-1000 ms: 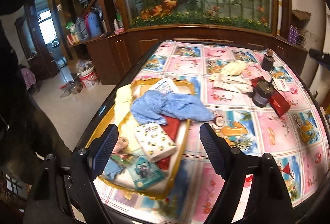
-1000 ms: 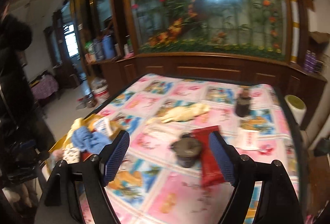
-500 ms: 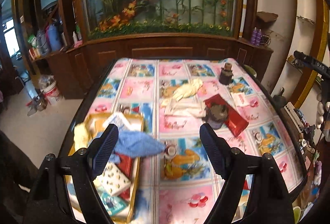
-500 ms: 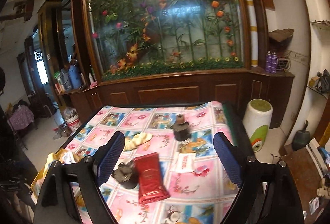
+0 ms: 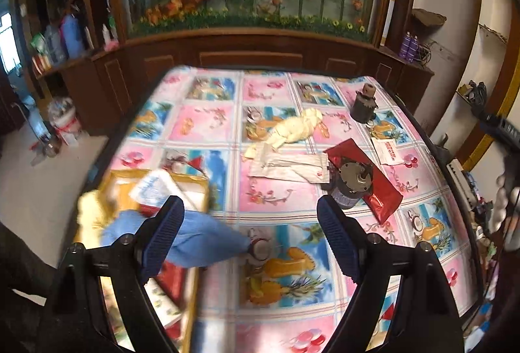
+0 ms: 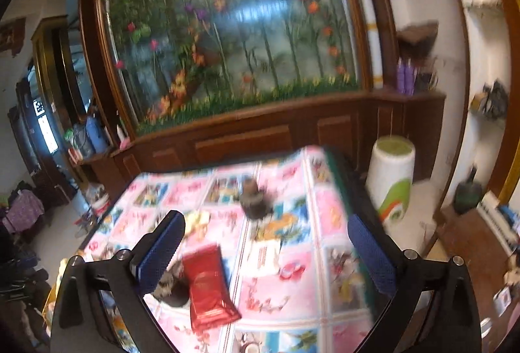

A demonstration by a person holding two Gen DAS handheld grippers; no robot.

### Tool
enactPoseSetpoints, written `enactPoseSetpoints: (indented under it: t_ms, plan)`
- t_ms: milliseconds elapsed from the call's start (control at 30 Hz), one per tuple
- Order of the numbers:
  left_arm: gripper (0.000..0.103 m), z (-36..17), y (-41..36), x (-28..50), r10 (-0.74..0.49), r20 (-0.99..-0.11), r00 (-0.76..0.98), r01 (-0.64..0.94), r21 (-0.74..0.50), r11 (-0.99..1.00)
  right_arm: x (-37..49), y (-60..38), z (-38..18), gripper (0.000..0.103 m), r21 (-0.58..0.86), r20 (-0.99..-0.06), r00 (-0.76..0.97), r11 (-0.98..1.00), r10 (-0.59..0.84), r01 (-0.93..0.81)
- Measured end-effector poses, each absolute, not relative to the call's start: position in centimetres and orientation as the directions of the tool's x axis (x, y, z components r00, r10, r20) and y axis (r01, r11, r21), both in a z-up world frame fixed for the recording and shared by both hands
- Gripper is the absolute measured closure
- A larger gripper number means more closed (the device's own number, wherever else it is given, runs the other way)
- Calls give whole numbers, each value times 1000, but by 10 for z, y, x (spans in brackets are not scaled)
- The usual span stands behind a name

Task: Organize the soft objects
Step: 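Grasp the yellow cloth with the left tool while the right tool grasps the white red-lettered pouch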

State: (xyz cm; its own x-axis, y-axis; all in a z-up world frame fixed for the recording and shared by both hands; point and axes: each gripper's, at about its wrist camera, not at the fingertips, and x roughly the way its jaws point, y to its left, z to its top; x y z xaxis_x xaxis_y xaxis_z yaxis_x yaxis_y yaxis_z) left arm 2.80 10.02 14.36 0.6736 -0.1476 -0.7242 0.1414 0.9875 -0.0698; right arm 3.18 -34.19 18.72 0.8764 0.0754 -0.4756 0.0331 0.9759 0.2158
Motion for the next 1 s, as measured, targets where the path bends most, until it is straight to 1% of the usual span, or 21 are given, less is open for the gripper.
enactPoseSetpoints:
  t_ms: [100,167,333,467,667,767,933,1000]
  plan:
    - [19,114,90,76,-216,-780,587,146,-160,976,58,-337,150,1,264,-552,824,964,127,28]
    - [19,96,83,106,-226,-807,546,134,-182,974,79,-332,124,1,303,-602,780,953,169,27]
    - [19,74,66,163,-228,-801,553,129,-189,974,117,-323,74,1,350,-682,700,935,212,58]
    - [19,68,52,200,-218,-792,570,135,-171,976,140,-318,50,1,324,-727,660,943,191,83]
    - [19,51,24,247,-223,-796,563,201,-130,971,169,-312,26,1,284,-766,622,954,164,98]
    - [19,44,13,261,-239,-799,552,230,-130,965,180,-305,16,1,268,-782,602,960,164,86]
    - [19,27,-1,276,-230,-824,517,277,-93,956,193,-290,6,1,193,-811,572,980,126,58]
    - [19,23,-3,278,-245,-828,505,295,-101,950,199,-285,4,1,164,-821,560,985,111,45]
